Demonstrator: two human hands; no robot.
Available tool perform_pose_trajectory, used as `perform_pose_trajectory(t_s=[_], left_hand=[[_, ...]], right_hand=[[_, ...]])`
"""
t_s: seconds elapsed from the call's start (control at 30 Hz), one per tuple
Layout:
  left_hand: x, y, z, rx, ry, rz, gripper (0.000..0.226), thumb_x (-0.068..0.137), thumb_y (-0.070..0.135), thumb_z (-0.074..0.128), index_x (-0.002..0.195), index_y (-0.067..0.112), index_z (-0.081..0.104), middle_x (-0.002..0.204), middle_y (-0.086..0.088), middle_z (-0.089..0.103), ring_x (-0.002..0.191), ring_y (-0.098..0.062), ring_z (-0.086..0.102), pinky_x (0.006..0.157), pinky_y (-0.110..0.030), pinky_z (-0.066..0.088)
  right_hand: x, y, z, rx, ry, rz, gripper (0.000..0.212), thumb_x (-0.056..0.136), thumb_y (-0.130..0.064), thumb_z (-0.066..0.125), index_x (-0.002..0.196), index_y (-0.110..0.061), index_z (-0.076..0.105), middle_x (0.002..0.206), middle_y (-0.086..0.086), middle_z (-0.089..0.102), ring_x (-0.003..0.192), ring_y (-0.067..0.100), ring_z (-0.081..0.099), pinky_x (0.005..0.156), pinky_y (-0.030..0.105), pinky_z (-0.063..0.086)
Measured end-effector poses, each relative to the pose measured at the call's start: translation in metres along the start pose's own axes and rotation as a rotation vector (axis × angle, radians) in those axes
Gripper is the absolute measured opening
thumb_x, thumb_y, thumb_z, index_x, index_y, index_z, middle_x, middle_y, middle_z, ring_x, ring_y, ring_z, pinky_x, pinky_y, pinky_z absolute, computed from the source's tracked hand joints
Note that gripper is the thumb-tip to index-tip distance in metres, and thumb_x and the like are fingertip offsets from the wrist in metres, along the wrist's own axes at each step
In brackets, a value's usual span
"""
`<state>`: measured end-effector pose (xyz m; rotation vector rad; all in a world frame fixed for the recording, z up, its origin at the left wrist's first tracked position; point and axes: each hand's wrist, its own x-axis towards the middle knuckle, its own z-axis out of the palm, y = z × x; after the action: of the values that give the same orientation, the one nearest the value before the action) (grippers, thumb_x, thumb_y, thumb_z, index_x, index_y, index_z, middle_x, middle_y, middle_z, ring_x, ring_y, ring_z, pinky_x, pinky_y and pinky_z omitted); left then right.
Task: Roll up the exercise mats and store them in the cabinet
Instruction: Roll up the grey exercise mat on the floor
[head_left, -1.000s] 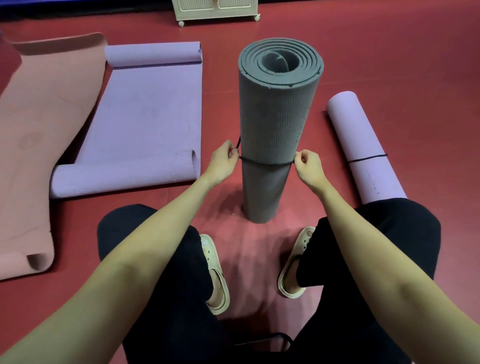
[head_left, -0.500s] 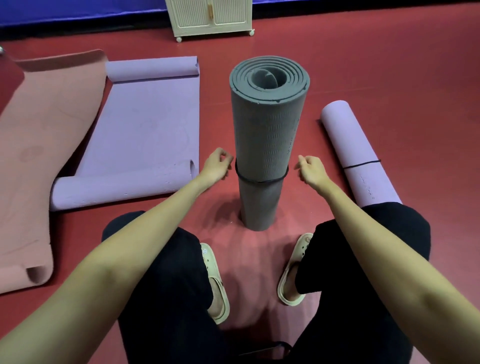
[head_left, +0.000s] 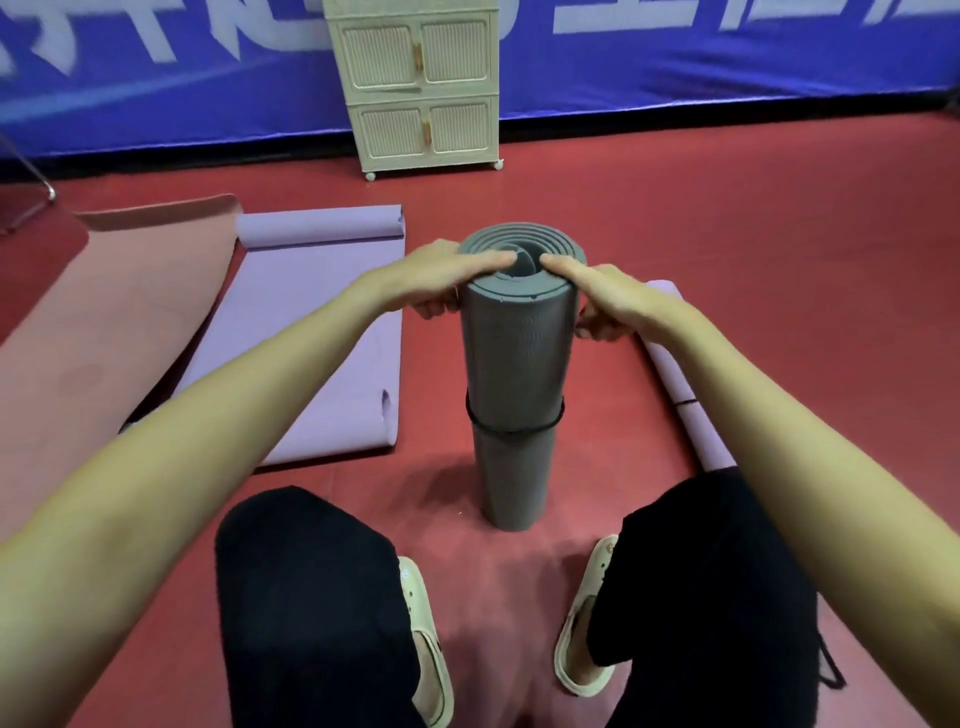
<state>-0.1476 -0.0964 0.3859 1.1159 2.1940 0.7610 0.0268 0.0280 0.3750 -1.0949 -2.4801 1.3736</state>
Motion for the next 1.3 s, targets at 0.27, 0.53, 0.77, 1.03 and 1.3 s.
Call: perform_pose_trajectory(t_s=[0.27, 0.53, 0.77, 1.03, 1.3], left_hand=[[-0.010, 0.005, 0.013, -0.064, 0.141, 0.125, 0.032, 0.085, 0.029, 0.047, 0.065, 0.005, 0.055, 0.051, -0.021, 0.051, 0.036, -0.021, 0.040, 0.035, -0.020, 0.030], [0.037, 0.016, 0.025, 0.003, 0.284, 0.253, 0.042, 0.086, 0.025, 0.046, 0.058, -0.006, 0.055, 0.049, -0.026, 0.058, 0.030, -0.028, 0.049, 0.034, -0.019, 0.035], [0.138, -0.002, 0.084, 0.241, 0.422, 0.378, 0.043, 0.093, 0.043, 0.049, 0.095, 0.001, 0.057, 0.080, -0.019, 0.067, 0.074, -0.039, 0.061, 0.066, -0.043, 0.045], [0.189, -0.034, 0.179, 0.267, 0.426, 0.468, 0.071, 0.092, 0.053, 0.054, 0.138, 0.001, 0.039, 0.070, -0.011, 0.066, 0.064, -0.029, 0.063, 0.059, -0.037, 0.045], [0.171, -0.058, 0.237, -0.103, -0.157, 0.379, 0.057, 0.085, 0.049, 0.067, 0.125, 0.027, 0.033, 0.071, 0.003, 0.062, 0.057, -0.013, 0.056, 0.072, -0.032, 0.050]], right_hand=[[0.006, 0.003, 0.000, 0.186, 0.046, -0.042, 0.036, 0.090, -0.049, 0.050, 0.084, -0.015, 0.059, 0.056, 0.011, 0.052, 0.044, 0.018, 0.048, 0.047, 0.021, 0.028], [0.048, 0.031, -0.029, 0.269, -0.004, -0.221, 0.020, 0.100, -0.040, 0.047, 0.094, -0.022, 0.054, 0.064, 0.009, 0.054, 0.047, 0.012, 0.046, 0.047, 0.021, 0.035], [0.114, 0.106, -0.040, 0.429, 0.036, -0.302, 0.035, 0.102, -0.017, 0.046, 0.138, -0.019, 0.044, 0.064, -0.012, 0.055, 0.051, 0.007, 0.043, 0.050, 0.017, 0.035], [0.149, 0.211, -0.037, 0.268, 0.105, -0.201, 0.052, 0.100, -0.015, 0.050, 0.148, -0.026, 0.032, 0.102, -0.014, 0.060, 0.076, 0.002, 0.056, 0.065, 0.019, 0.050], [0.097, 0.296, -0.021, 0.305, 0.185, -0.096, 0.047, 0.098, 0.000, 0.049, 0.141, -0.016, 0.038, 0.113, 0.002, 0.060, 0.088, -0.003, 0.061, 0.080, 0.023, 0.055]])
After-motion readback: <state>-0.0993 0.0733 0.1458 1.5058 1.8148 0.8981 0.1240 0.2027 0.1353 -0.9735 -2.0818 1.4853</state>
